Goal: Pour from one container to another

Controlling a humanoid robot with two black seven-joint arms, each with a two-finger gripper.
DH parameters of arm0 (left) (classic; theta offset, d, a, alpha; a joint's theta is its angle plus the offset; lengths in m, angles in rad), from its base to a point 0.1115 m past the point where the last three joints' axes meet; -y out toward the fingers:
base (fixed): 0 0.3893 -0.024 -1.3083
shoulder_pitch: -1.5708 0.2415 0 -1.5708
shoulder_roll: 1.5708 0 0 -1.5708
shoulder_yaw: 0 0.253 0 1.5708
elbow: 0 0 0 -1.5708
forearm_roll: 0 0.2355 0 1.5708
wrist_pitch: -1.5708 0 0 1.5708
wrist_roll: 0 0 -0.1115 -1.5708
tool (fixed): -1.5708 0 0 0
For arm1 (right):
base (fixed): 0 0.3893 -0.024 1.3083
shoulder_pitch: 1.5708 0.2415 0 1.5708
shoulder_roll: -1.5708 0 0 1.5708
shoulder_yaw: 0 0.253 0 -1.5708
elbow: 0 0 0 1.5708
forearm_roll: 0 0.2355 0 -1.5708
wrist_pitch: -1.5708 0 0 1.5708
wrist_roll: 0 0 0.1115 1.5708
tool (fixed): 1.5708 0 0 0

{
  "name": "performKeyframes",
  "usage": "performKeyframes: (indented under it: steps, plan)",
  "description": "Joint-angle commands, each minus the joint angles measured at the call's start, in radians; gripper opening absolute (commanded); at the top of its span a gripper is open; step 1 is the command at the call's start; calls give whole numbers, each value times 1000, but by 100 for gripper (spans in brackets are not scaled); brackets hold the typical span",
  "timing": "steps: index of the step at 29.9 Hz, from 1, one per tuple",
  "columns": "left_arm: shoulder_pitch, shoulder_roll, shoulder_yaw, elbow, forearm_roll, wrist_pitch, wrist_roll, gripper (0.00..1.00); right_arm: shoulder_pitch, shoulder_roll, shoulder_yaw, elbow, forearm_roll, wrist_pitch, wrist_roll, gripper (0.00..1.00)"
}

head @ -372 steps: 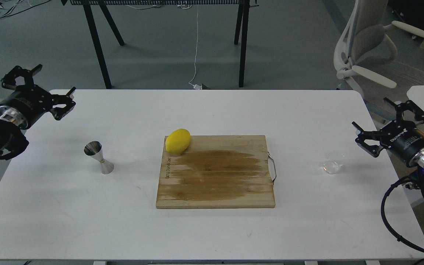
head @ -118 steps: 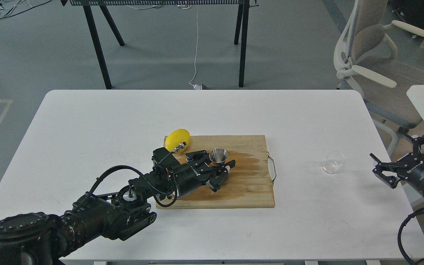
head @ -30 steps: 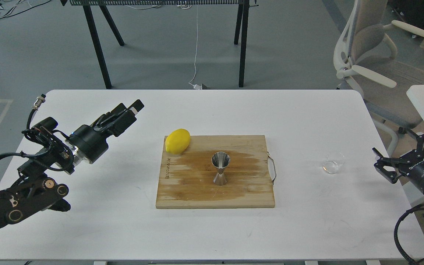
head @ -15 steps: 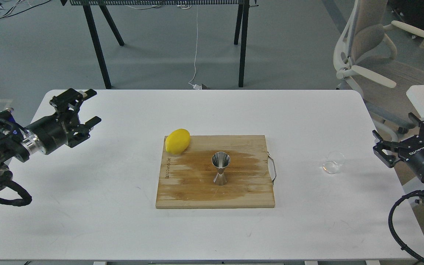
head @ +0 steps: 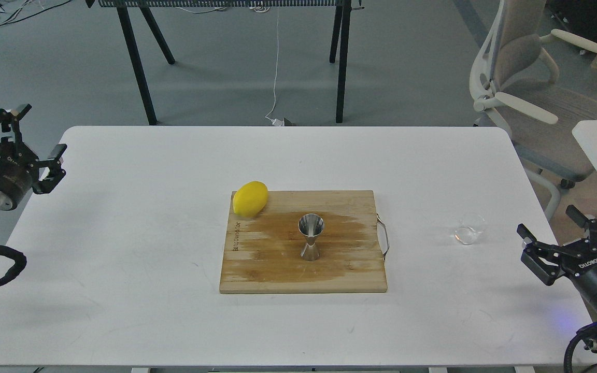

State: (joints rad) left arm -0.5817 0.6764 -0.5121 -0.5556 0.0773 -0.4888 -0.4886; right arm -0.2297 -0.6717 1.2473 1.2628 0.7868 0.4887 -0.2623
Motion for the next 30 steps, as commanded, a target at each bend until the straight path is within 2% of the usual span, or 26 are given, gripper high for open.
performKeyframes:
  steps: [1,2,9,14,20,24,30]
  plan:
    - [11,-3,1,13,-1,0,0,99,-36,1,1,10,14,0,3,99]
    - [11,-3,1,14,-1,0,0,99,-37,1,0,12,20,0,3,99]
    - [11,-31,3,20,-1,0,0,99,-11,43,8,9,22,-221,15,99]
    - [17,-44,4,22,-1,0,0,99,53,79,-2,-9,15,-337,18,99]
    - [17,-63,7,63,-1,0,0,99,128,119,-26,-107,8,-397,20,99]
    - [17,-69,7,82,1,0,0,99,188,190,-72,-193,-18,-392,17,99]
    - [19,-72,9,86,1,0,0,99,222,196,-78,-204,-21,-401,18,99]
